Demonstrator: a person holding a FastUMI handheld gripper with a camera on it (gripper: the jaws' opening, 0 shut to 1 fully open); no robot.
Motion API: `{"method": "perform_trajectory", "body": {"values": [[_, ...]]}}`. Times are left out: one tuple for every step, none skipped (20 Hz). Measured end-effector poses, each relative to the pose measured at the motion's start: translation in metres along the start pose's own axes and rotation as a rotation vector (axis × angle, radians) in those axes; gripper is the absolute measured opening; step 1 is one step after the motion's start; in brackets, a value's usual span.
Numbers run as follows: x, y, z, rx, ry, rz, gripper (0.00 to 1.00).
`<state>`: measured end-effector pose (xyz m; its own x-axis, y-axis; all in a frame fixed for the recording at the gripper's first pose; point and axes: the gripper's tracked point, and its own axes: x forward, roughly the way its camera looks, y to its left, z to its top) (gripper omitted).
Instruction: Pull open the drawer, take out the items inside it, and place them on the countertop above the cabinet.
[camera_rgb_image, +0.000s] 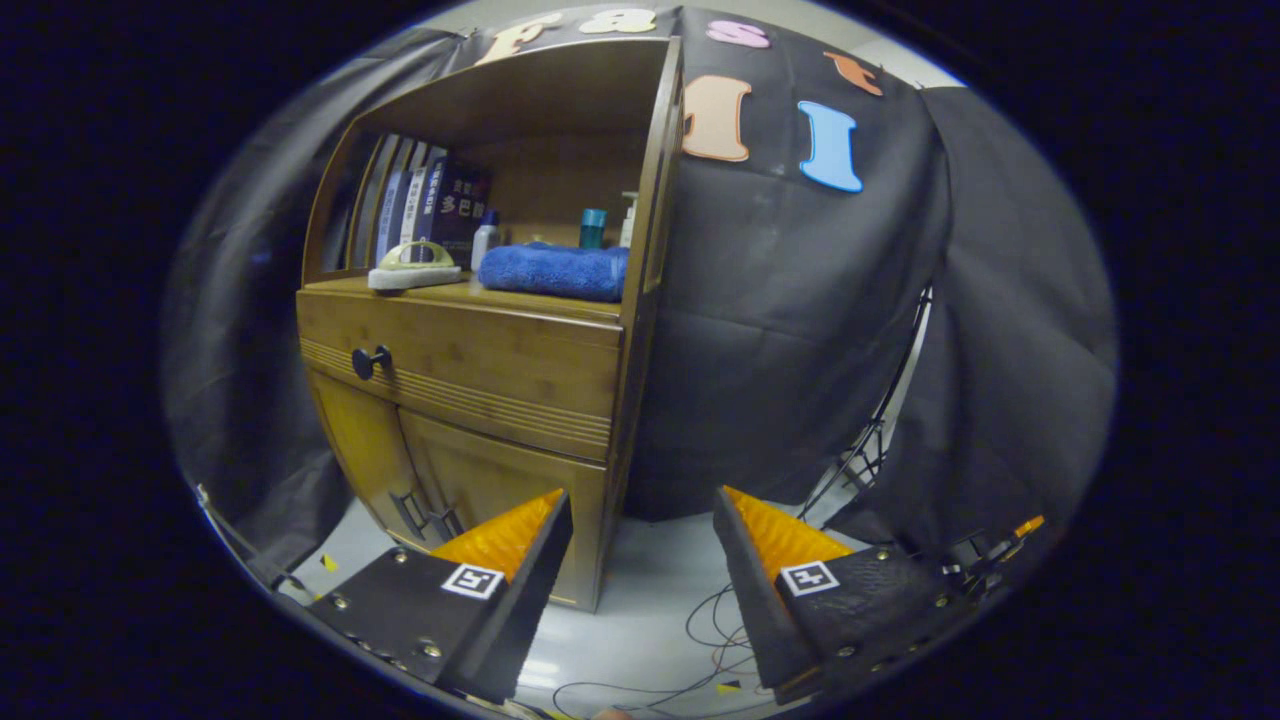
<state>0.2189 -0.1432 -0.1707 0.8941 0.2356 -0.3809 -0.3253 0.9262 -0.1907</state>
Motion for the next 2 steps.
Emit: {"method": "perform_trajectory", "body": {"values": [[-0.0002, 0.0003, 0.0003, 0.011, -0.006, 0.005, 0.86], [-0.002, -0.0014, 0.0013, 0.022, -0.01, 0.002, 0.86]]}}
